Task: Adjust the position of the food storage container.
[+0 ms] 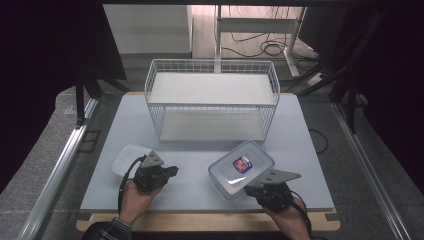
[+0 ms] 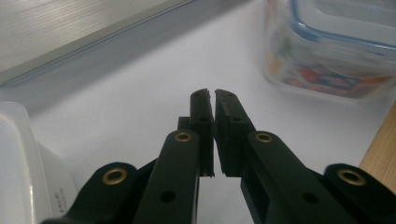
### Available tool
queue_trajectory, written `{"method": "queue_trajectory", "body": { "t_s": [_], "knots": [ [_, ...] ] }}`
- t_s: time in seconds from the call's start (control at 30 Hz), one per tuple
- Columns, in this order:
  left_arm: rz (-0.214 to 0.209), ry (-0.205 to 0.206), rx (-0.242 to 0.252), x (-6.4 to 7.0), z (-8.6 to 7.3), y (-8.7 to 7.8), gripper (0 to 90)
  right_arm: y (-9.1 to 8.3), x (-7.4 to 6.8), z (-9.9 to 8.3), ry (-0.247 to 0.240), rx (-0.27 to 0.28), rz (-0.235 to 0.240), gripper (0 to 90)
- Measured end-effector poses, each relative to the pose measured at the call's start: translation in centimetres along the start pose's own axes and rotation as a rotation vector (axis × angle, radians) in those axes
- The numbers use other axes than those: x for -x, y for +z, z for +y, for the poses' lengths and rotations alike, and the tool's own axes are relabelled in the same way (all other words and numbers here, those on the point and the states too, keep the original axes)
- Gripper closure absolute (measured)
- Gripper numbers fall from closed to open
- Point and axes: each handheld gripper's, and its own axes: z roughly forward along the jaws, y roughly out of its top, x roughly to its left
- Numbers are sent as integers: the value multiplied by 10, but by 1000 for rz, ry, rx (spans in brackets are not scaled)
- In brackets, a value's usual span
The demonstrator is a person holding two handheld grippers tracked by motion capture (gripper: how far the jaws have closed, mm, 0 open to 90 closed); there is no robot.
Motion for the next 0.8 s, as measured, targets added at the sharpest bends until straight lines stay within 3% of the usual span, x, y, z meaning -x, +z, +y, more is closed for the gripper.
{"method": "queue_trajectory", "body": {
  "t_s": [0.07, 0.17, 0.27, 0.37, 0.43, 0.53, 0.6, 0.7, 0.8],
  "knots": [
    [2, -3, 0, 0, 0, 0, 870, 5, -2, 8, -17, -21, 10, 896],
    [-14, -17, 1, 0, 0, 2, 878, -6, 8, 18, -13, 1, -46, 897],
    [-33, -7, -9, 6, 1, 7, 878, -23, 35, 20, 23, 30, -174, 897],
    [-54, 10, -20, 14, 4, 14, 878, -30, 69, 17, 84, 47, -267, 897],
    [-72, 14, -27, 19, 5, 19, 882, -28, 87, 16, 111, 48, -305, 897],
    [-98, 10, -36, 26, 8, 28, 884, -19, 106, 16, 138, 30, -332, 897],
    [-115, 22, -41, 32, 9, 34, 884, -11, 115, 15, 149, 18, -318, 897],
    [-139, 28, -51, 40, 11, 42, 880, -2, 118, 13, 150, 7, -319, 897],
    [-171, 22, -61, 47, 13, 51, 873, -4, 118, 12, 153, 2, -300, 898]
  ]
}}
